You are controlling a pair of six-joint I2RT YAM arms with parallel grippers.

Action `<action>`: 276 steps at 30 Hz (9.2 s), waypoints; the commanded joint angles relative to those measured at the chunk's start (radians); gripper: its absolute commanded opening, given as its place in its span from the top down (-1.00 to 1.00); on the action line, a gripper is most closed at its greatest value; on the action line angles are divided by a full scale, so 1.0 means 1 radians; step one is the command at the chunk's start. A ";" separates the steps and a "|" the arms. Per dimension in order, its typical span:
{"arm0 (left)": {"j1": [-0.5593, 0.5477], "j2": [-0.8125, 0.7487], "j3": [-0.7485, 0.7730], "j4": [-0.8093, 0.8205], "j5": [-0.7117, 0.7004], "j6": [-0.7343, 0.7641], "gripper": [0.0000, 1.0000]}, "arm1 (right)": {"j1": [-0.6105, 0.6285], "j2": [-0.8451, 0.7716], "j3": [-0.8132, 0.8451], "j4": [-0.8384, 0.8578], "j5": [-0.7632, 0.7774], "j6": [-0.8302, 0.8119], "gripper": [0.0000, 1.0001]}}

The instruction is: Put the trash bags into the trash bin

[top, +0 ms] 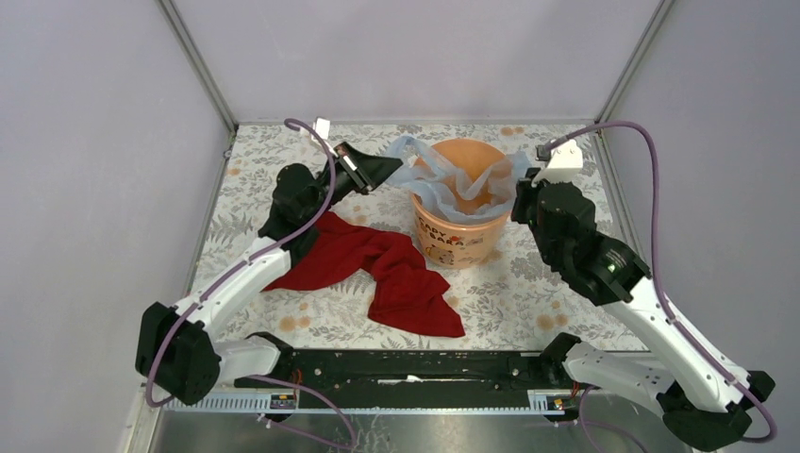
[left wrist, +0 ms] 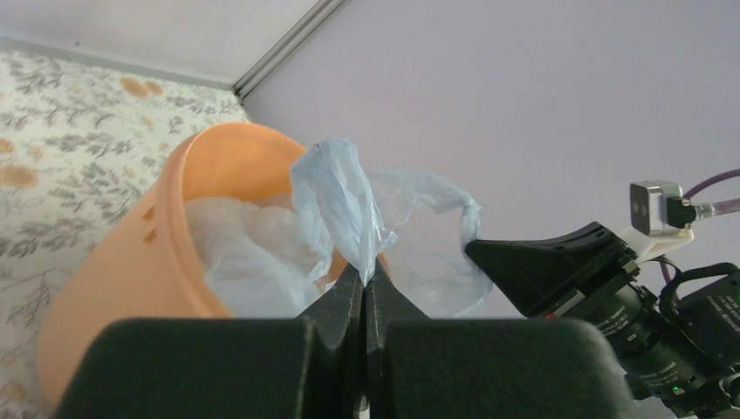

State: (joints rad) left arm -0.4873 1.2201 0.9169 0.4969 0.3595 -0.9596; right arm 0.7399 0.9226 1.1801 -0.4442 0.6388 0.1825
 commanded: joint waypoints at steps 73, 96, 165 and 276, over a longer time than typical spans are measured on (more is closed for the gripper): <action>0.156 0.114 0.247 -0.530 0.271 0.526 -0.95 | -0.275 0.333 0.293 -0.256 -0.343 -0.176 -0.60; 0.251 0.378 0.311 -0.262 0.505 0.318 0.29 | -0.357 0.468 0.320 -0.061 -0.258 -0.256 0.57; 0.335 0.467 0.143 0.159 0.481 -0.102 0.83 | -0.539 0.647 0.404 0.066 -0.556 -0.100 0.90; -0.043 0.616 0.035 -0.115 0.183 0.070 0.83 | -0.590 -0.108 -0.422 -0.057 -0.311 0.388 -0.11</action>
State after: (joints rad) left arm -0.5388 1.8347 0.9108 0.3923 0.5556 -0.9257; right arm 0.1505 0.8665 0.6254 -0.4324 0.1696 0.5819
